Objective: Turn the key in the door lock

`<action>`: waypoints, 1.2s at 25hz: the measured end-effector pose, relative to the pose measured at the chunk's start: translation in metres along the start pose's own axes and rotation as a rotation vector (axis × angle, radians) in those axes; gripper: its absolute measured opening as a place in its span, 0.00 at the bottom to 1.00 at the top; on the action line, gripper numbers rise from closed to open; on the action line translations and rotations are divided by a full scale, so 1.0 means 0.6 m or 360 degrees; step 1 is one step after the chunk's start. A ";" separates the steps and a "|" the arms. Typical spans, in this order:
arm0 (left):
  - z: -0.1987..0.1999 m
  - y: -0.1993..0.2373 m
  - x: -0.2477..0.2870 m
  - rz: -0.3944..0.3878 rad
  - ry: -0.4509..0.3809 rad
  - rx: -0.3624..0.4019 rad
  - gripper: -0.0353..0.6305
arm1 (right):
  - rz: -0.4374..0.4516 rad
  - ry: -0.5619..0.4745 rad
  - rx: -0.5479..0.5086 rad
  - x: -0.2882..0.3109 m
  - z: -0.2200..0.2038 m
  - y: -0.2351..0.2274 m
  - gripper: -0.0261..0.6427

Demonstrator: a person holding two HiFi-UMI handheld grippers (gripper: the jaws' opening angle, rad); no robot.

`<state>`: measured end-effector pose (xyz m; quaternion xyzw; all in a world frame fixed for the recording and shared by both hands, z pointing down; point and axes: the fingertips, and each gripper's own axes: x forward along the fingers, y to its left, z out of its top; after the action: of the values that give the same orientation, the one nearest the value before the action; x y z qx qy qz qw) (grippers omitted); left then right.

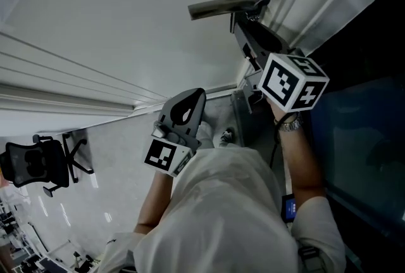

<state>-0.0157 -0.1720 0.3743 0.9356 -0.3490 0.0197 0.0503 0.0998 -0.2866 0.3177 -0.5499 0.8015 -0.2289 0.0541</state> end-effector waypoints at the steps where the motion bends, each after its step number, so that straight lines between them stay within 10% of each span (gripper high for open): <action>1: 0.000 0.000 0.001 -0.0001 -0.0001 -0.0001 0.06 | -0.0068 0.0008 -0.0164 -0.001 -0.002 -0.002 0.20; 14: -0.005 -0.006 0.013 -0.0017 0.0009 -0.0001 0.06 | -0.0726 0.0059 -0.1799 -0.011 0.013 -0.019 0.20; 30: 0.000 -0.015 0.015 -0.0044 0.0014 0.0008 0.06 | -0.0745 0.0149 -0.2640 0.003 0.014 0.001 0.20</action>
<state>-0.0030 -0.1711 0.3745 0.9403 -0.3357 0.0241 0.0497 0.1014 -0.2906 0.3103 -0.5526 0.5772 0.4027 -0.4464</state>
